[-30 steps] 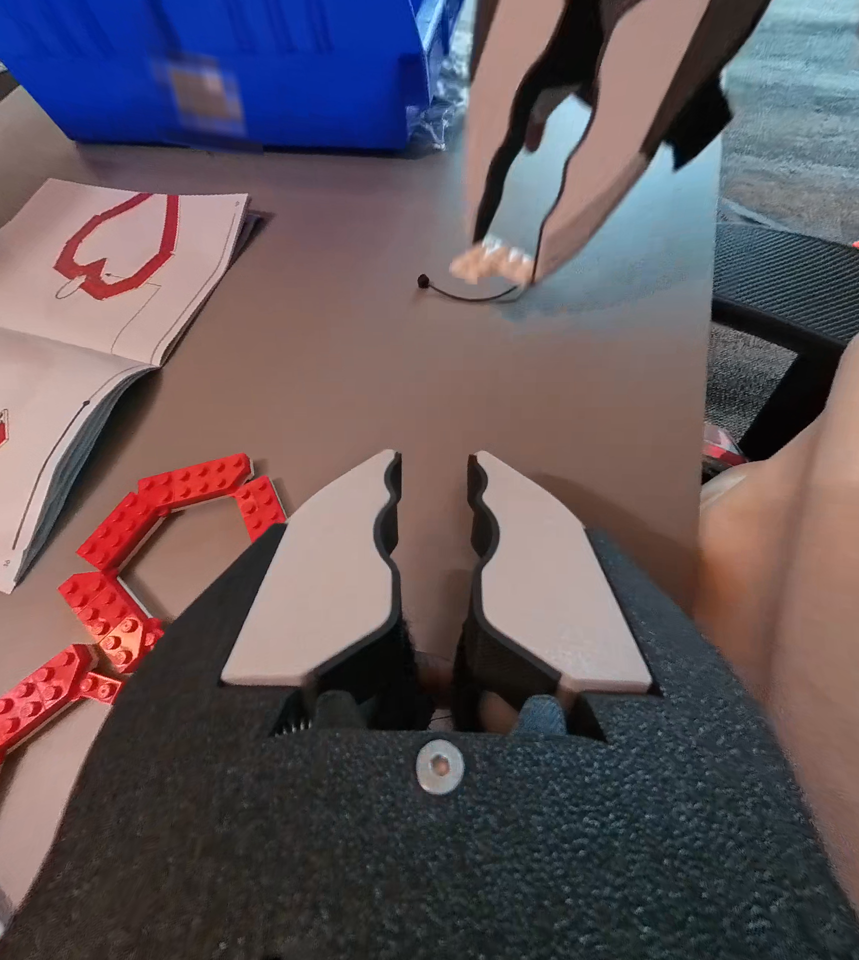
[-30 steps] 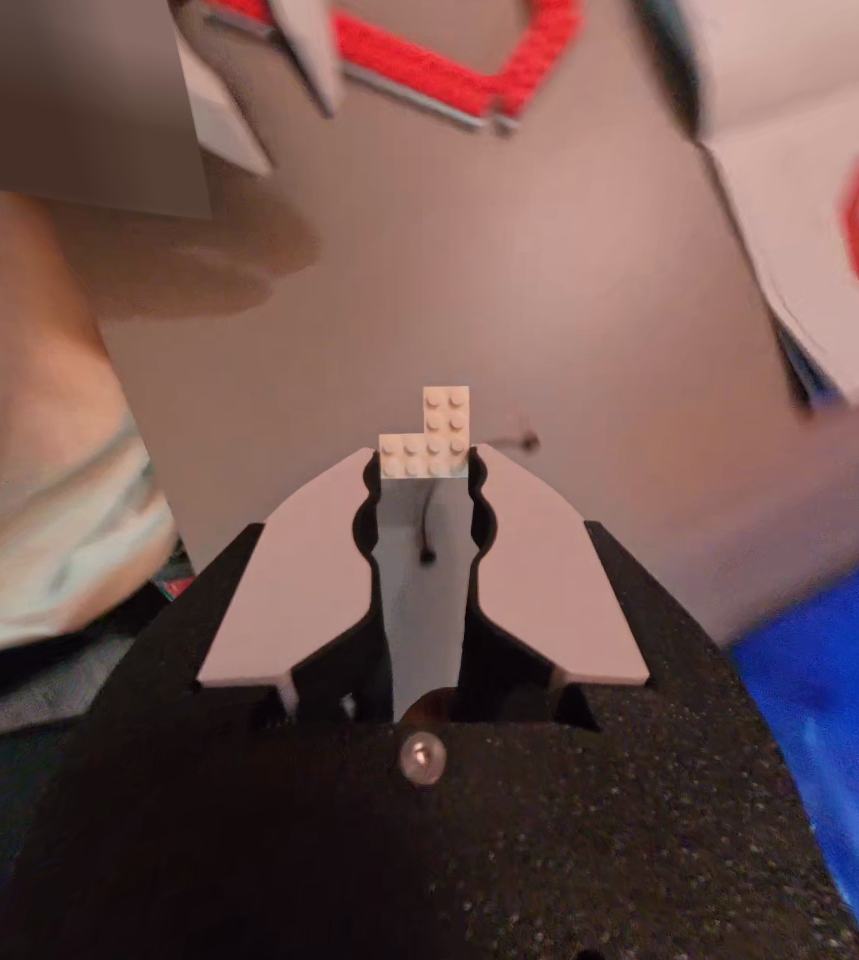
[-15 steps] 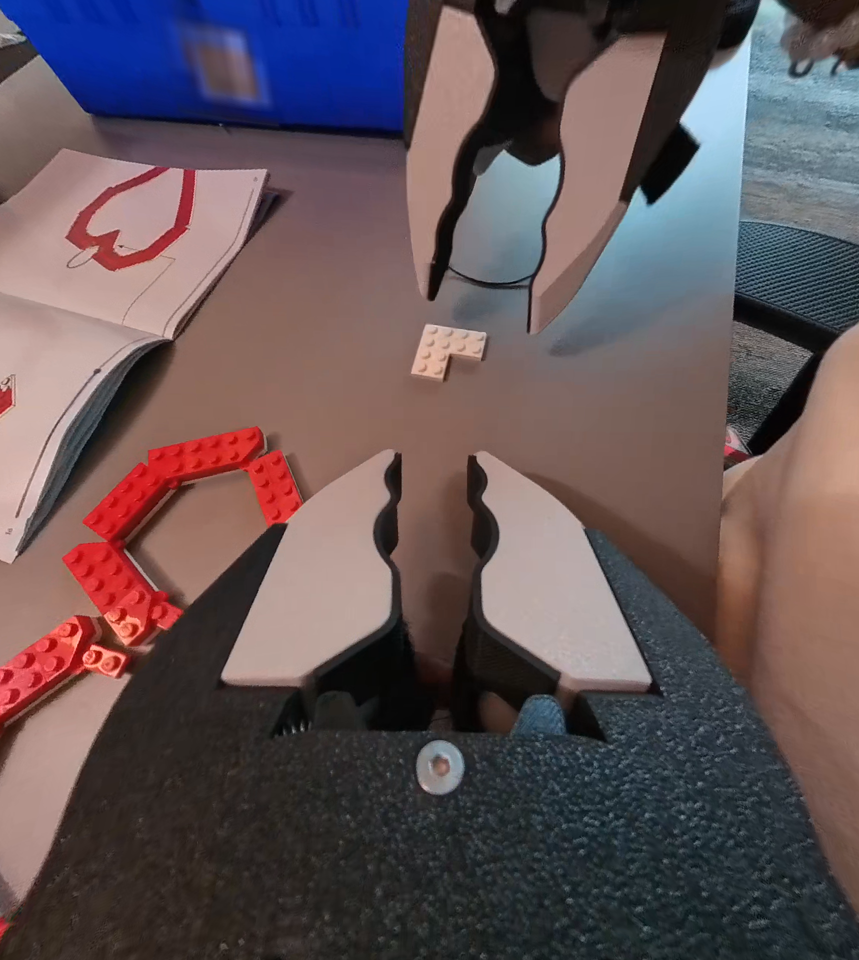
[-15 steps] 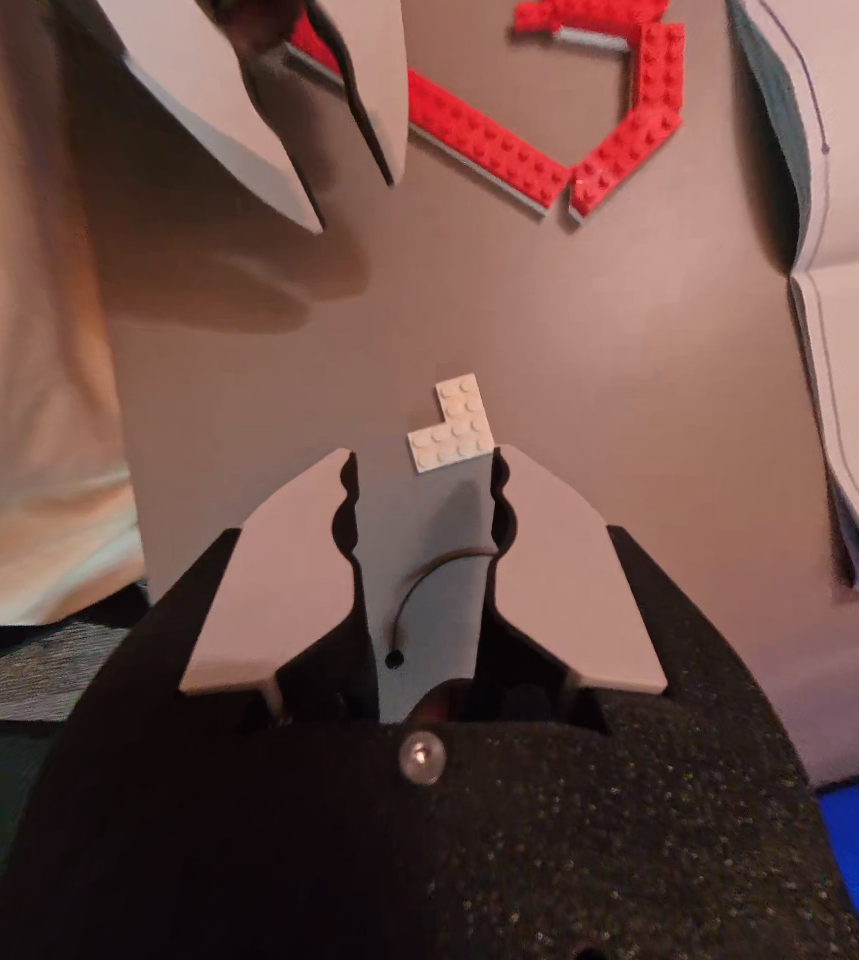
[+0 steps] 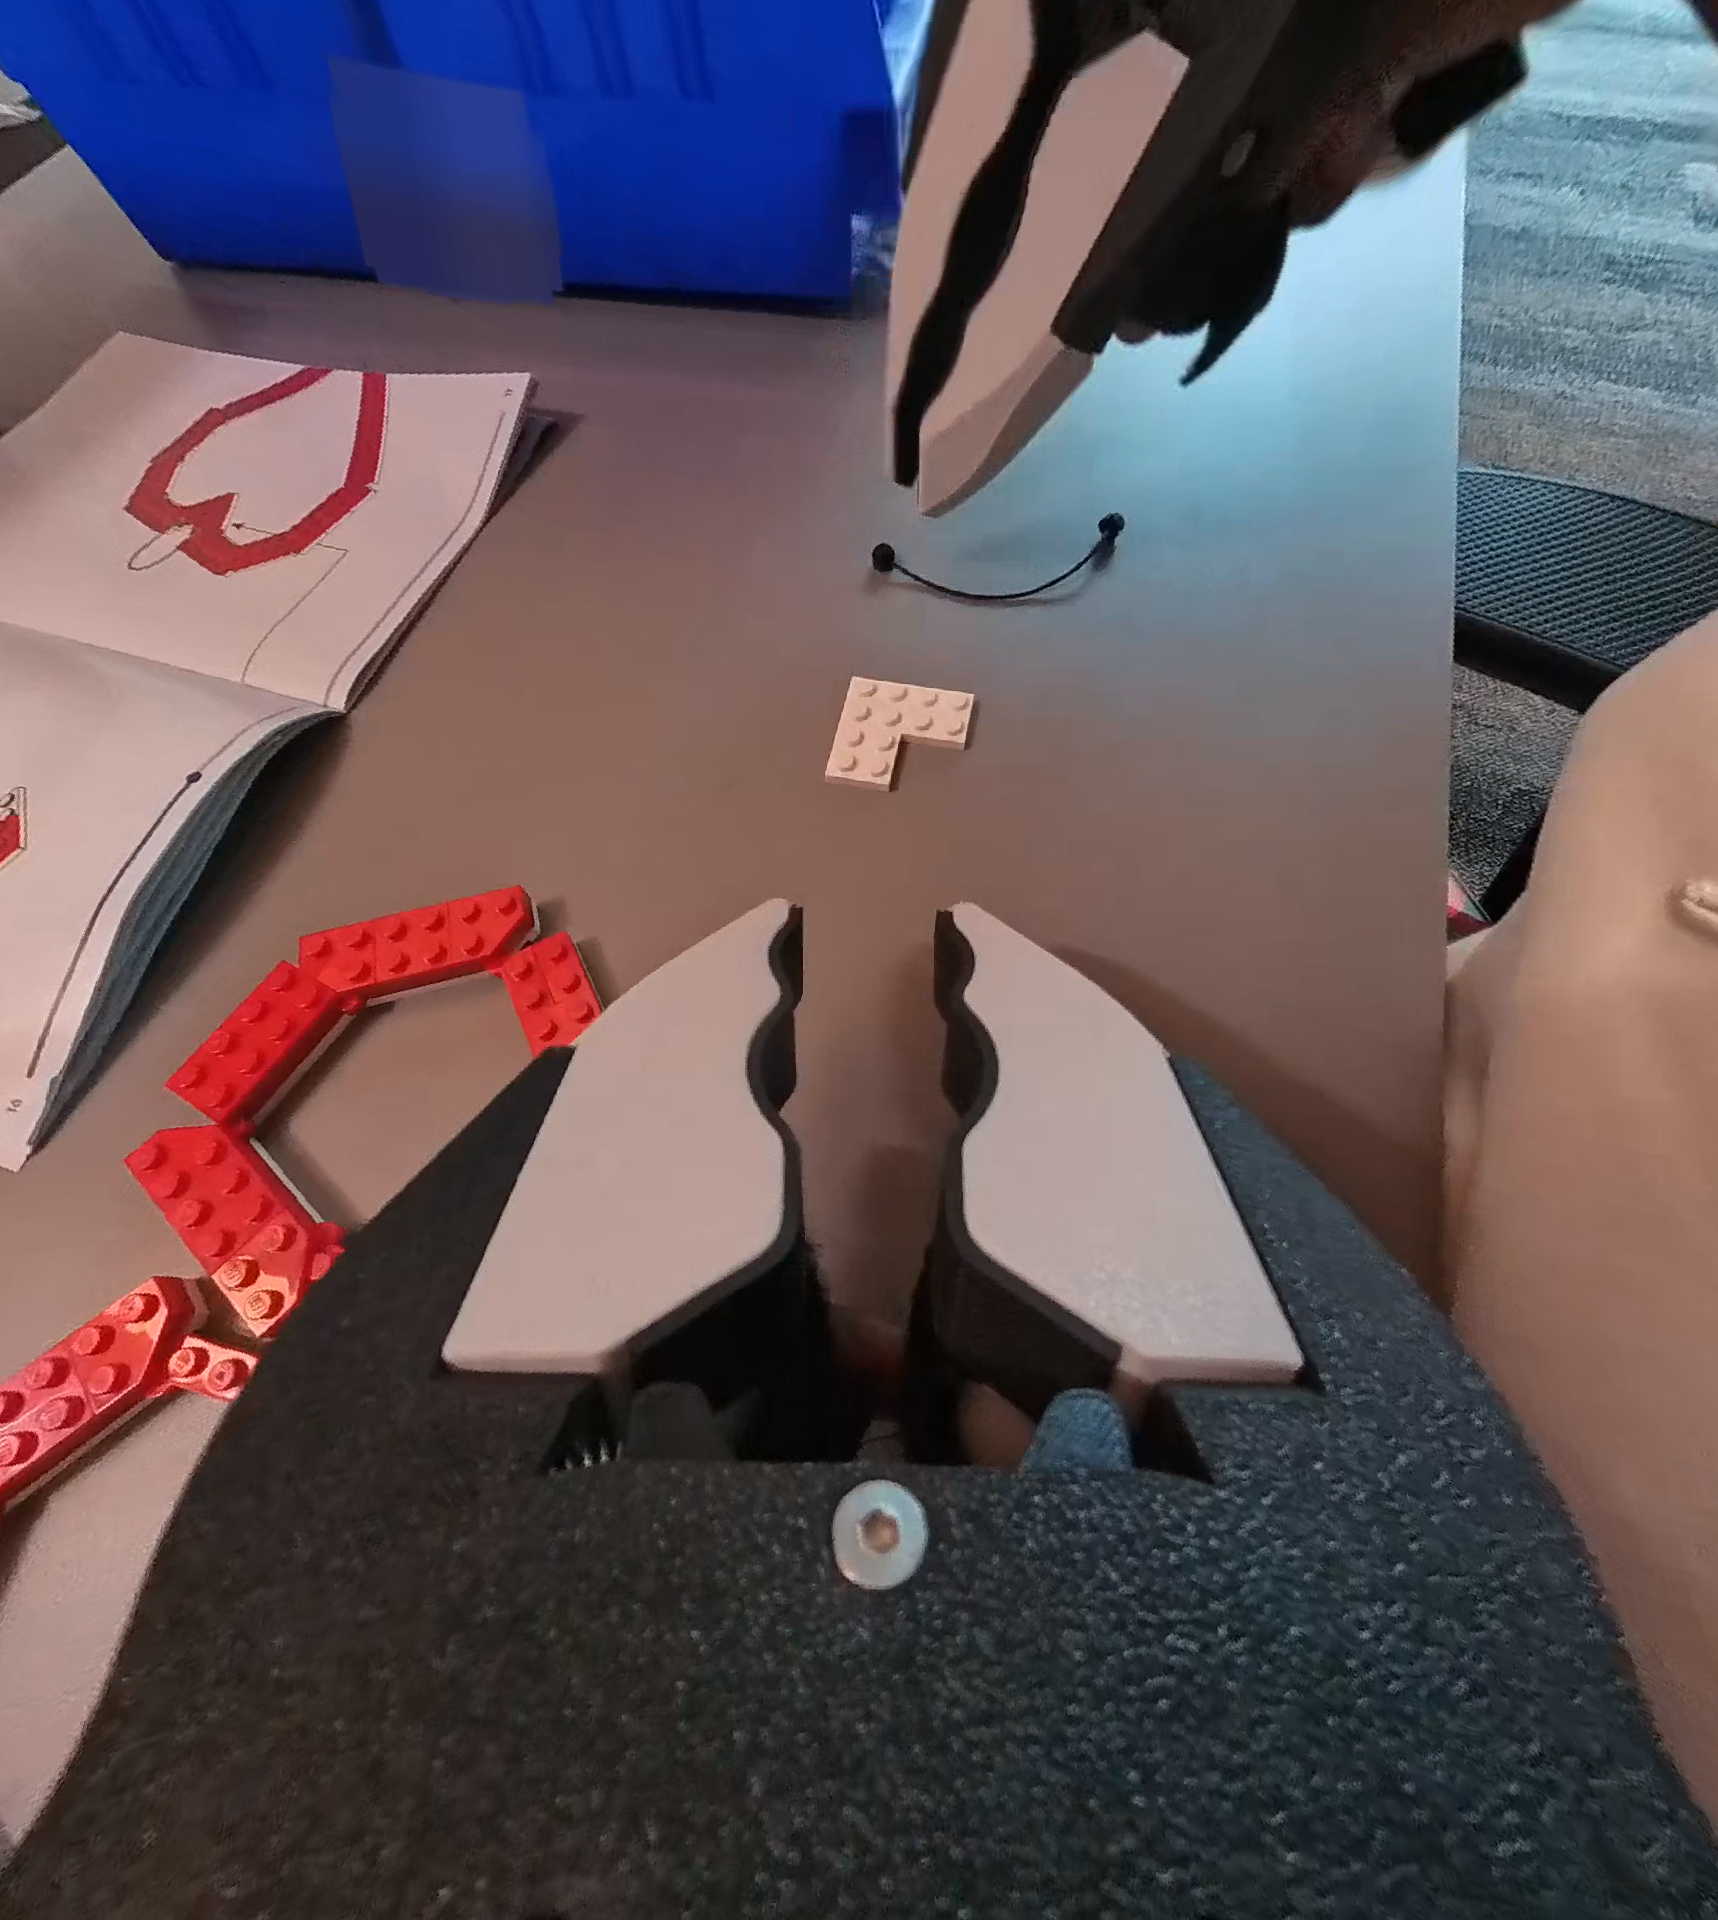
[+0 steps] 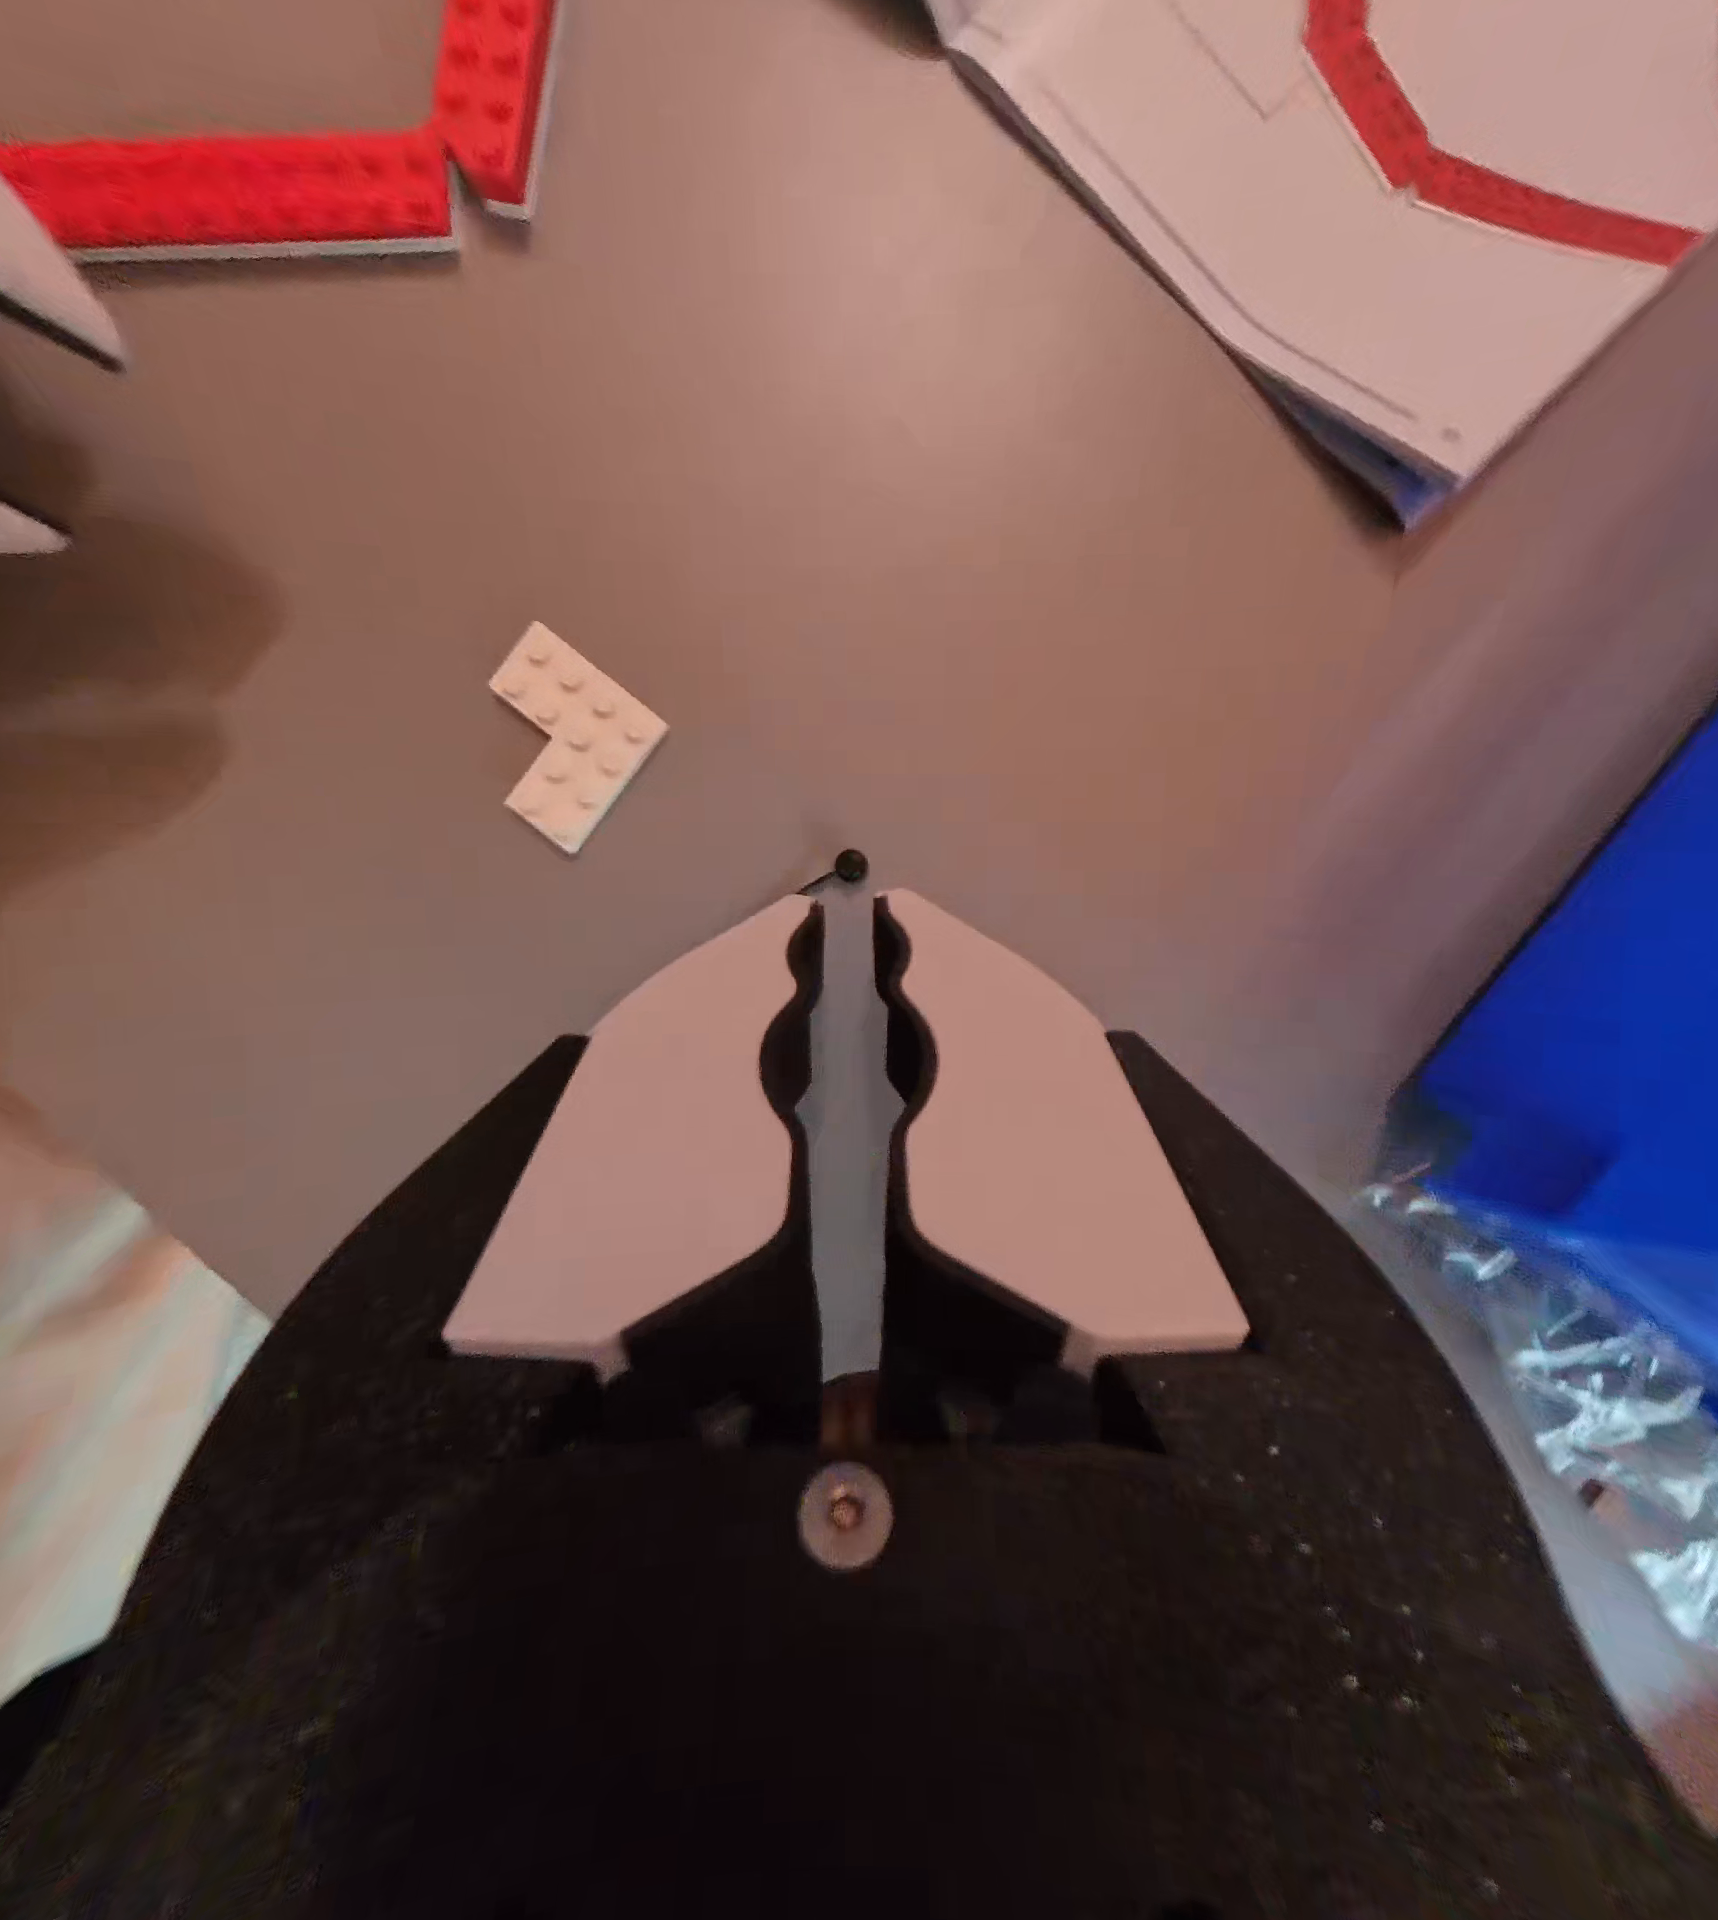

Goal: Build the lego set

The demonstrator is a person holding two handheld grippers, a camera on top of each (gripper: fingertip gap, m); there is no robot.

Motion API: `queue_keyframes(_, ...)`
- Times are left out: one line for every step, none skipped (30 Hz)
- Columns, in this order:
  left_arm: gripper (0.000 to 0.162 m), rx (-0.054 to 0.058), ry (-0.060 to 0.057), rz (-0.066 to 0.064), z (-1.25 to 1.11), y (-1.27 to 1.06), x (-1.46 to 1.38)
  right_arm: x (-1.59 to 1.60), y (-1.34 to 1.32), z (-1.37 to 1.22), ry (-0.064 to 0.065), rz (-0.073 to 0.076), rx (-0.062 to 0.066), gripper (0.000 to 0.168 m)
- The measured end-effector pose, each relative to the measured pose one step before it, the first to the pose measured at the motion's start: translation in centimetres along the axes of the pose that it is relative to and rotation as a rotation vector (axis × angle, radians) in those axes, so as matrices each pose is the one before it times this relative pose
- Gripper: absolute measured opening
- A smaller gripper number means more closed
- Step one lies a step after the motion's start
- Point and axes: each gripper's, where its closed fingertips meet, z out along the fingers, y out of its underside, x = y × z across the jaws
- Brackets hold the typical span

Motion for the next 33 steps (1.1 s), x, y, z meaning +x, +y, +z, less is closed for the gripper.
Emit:
queue_keyframes(0.023,0.0028,0.0050,-0.0001,0.027,-0.075,-0.009,0.090,0.226,0.093,0.0305,0.0202,0.0042,0.008)
queue_keyframes(0.023,0.0011,0.0051,0.0022,0.032,-0.075,-0.016,0.138,0.235,0.143,0.0249,0.0131,-0.0036,0.007)
queue_keyframes(0.023,-0.0011,0.0044,0.0051,0.056,-0.061,-0.036,0.063,0.119,0.197,0.0103,0.0121,-0.0027,0.008)
queue_keyframes(0.023,-0.0023,0.0031,0.0075,0.040,-0.054,-0.036,-0.063,-0.042,0.207,-0.0033,0.0147,0.0017,0.009)
queue_keyframes(0.023,-0.0015,0.0021,0.0091,0.011,-0.067,-0.009,-0.106,-0.105,0.148,-0.0095,0.0132,0.0011,0.010)
queue_keyframes(0.023,0.0000,0.0010,0.0085,0.000,-0.074,-0.004,-0.046,-0.086,0.105,-0.0053,0.0060,-0.0030,0.012)
queue_keyframes(0.023,0.0017,0.0000,0.0060,-0.009,-0.082,0.016,-0.010,-0.082,0.057,-0.0013,-0.0014,-0.0042,0.013)
queue_keyframes(0.023,0.0038,0.0004,0.0024,-0.002,-0.068,0.020,0.018,-0.074,0.052,0.0015,-0.0014,-0.0041,0.013)
queue_keyframes(0.023,0.0046,0.0016,-0.0019,0.001,-0.028,0.040,0.013,-0.079,0.065,0.0002,0.0011,-0.0036,0.013)
queue_keyframes(0.023,0.0035,0.0021,-0.0058,0.023,0.017,0.034,-0.037,-0.079,0.088,-0.0029,0.0015,-0.0015,0.013)
queue_keyframes(0.023,0.0020,0.0026,-0.0074,0.022,0.066,0.021,-0.102,-0.050,0.106,-0.0061,-0.0006,-0.0022,0.013)
queue_keyframes(0.023,0.0007,0.0016,-0.0071,0.031,0.107,-0.006,-0.038,0.017,0.115,-0.0016,-0.0012,-0.0059,0.013)
queue_keyframes(0.023,-0.0007,0.0004,-0.0060,0.014,0.129,-0.026,0.032,0.067,0.133,0.0036,-0.0011,-0.0077,0.013)
queue_keyframes(0.023,-0.0014,-0.0003,-0.0041,-0.014,0.117,-0.044,0.061,0.096,0.115,0.0049,-0.0009,-0.0082,0.012)
queue_keyframes(0.023,-0.0003,-0.0006,-0.0025,-0.032,0.083,-0.041,0.084,0.074,0.115,0.0058,0.0005,-0.0058,0.011)
queue_keyframes(0.023,0.0010,-0.0002,-0.0016,-0.042,0.042,-0.030,-0.024,-0.067,0.059,-0.0015,0.0016,0.0044,0.008)
queue_keyframes(0.023,0.0014,0.0004,-0.0009,-0.055,0.011,-0.027,-0.035,-0.072,0.039,-0.0033,0.0004,0.0055,0.007)
queue_keyframes(0.023,0.0014,0.0006,-0.0003,-0.032,-0.004,-0.023,0.007,-0.042,0.022,-0.0024,-0.0024,0.0037,0.007)
queue_keyframes(0.023,0.0013,0.0006,0.0001,-0.024,-0.008,-0.008,0.031,-0.022,0.013,-0.0017,-0.0069,0.0037,0.007)
queue_keyframes(0.023,0.0007,0.0009,0.0003,-0.007,-0.002,0.007,0.099,-0.015,-0.025,0.0008,-0.0083,0.0052,0.007)
queue_keyframes(0.023,0.0007,0.0005,0.0003,0.008,0.012,0.011,0.078,-0.138,-0.107,-0.0039,-0.0105,0.0131,0.007)
queue_keyframes(0.023,0.0012,0.0008,0.0001,-0.003,0.003,0.035,-0.187,-0.454,-0.242,-0.0237,-0.0149,0.0346,0.007)
queue_keyframes(0.023,0.0012,0.0012,-0.0005,-0.002,0.014,0.035,-0.457,-0.749,-0.366,-0.0442,-0.0092,0.0527,0.006)
queue_keyframes(0.023,0.0010,0.0007,-0.0012,-0.019,0.026,0.045,-0.761,-0.951,-0.445,-0.0683,0.0012,0.0638,0.006)
queue_keyframes(0.023,0.0011,0.0001,-0.0014,-0.032,0.033,0.048,-0.922,-1.124,-0.475,-0.0837,0.0128,0.0747,0.006)
queue_keyframes(0.023,0.0020,-0.0001,-0.0013,-0.038,0.029,0.042,-0.905,-1.175,-0.454,-0.0853,0.0241,0.0793,0.006)
queue_keyframes(0.023,0.0021,0.0002,-0.0019,-0.045,0.032,0.055,-0.815,-1.058,-0.379,-0.0805,0.0318,0.0694,0.006)
queue_keyframes(0.023,0.0013,0.0007,-0.0021,-0.043,0.038,0.058,-0.646,-0.831,-0.264,-0.0668,0.0297,0.0530,0.006)
queue_keyframes(0.023,0.0011,0.0014,-0.0012,-0.040,0.038,0.068,-0.437,-0.625,-0.162,-0.0460,0.0180,0.0388,0.006)
queue_keyframes(0.023,0.0005,0.0006,-0.0003,-0.050,0.038,0.052,-0.351,-0.403,-0.045,-0.0328,0.0047,0.0220,0.006)
queue_keyframes(0.023,-0.0002,-0.0006,0.0006,-0.055,0.047,0.030,-0.257,-0.187,0.034,-0.0194,-0.0031,0.0060,0.006)
queue_keyframes(0.023,-0.0009,-0.0016,0.0012,-0.042,0.057,0.017,-0.107,0.012,0.095,-0.0039,-0.0092,-0.0103,0.006)
queue_keyframes(0.023,-0.0022,-0.0019,0.0013,-0.047,0.059,-0.008,-0.045,0.214,0.109,0.0034,-0.0176,-0.0282,0.006)
